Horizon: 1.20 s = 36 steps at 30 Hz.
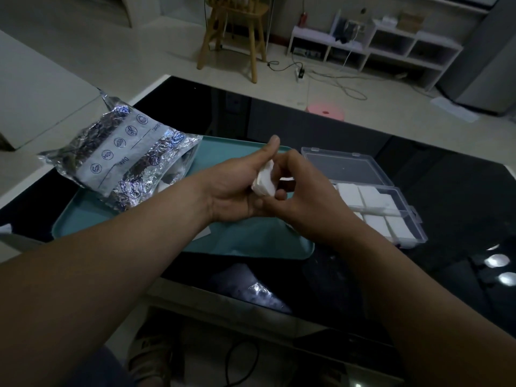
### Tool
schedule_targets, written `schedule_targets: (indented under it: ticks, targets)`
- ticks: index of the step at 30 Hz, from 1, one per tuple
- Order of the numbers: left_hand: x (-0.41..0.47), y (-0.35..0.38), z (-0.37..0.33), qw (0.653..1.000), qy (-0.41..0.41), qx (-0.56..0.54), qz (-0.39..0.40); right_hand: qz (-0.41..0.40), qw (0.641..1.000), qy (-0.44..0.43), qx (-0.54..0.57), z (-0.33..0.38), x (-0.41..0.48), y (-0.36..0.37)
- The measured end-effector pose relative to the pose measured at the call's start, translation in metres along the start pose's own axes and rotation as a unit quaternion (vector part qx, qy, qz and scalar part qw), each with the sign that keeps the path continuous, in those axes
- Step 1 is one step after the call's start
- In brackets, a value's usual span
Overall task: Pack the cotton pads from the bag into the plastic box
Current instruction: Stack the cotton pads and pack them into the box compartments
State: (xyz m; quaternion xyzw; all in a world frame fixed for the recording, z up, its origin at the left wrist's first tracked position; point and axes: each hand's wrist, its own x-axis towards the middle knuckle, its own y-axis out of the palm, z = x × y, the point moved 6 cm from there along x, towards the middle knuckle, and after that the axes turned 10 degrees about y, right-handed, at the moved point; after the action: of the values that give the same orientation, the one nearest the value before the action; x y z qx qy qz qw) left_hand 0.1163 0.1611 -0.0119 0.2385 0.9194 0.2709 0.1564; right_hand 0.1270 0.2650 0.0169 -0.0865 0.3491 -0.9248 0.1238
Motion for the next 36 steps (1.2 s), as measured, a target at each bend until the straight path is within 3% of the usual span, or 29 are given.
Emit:
schedule_targets:
  ticks: [6, 9, 16, 22, 28, 36]
  targets:
    - [0.000, -0.003, 0.009, 1.000, -0.027, -0.010, 0.012, 0.047, 0.999, 0.001, 0.021, -0.002, -0.003, 0.003]
    - [0.004, 0.001, 0.016, 0.999, -0.036, -0.009, 0.013, 0.006, 0.999, -0.011, -0.038, -0.004, 0.000, 0.003]
    - [0.014, 0.002, 0.021, 0.999, -0.021, -0.020, -0.041, -0.014, 0.999, -0.008, -0.048, -0.006, -0.003, -0.007]
    - [0.029, 0.022, 0.028, 0.996, -0.034, -0.085, -0.011, -0.069, 0.991, -0.015, -0.114, -0.019, -0.015, -0.030]
    - [0.038, 0.049, 0.029, 0.991, 0.009, -0.136, -0.009, -0.126, 0.987, 0.081, -0.063, -0.046, -0.029, -0.059]
    - [0.060, 0.069, 0.042, 0.988, 0.087, 0.028, -0.128, -0.097, 0.981, 0.167, -0.025, -0.074, -0.039, -0.086]
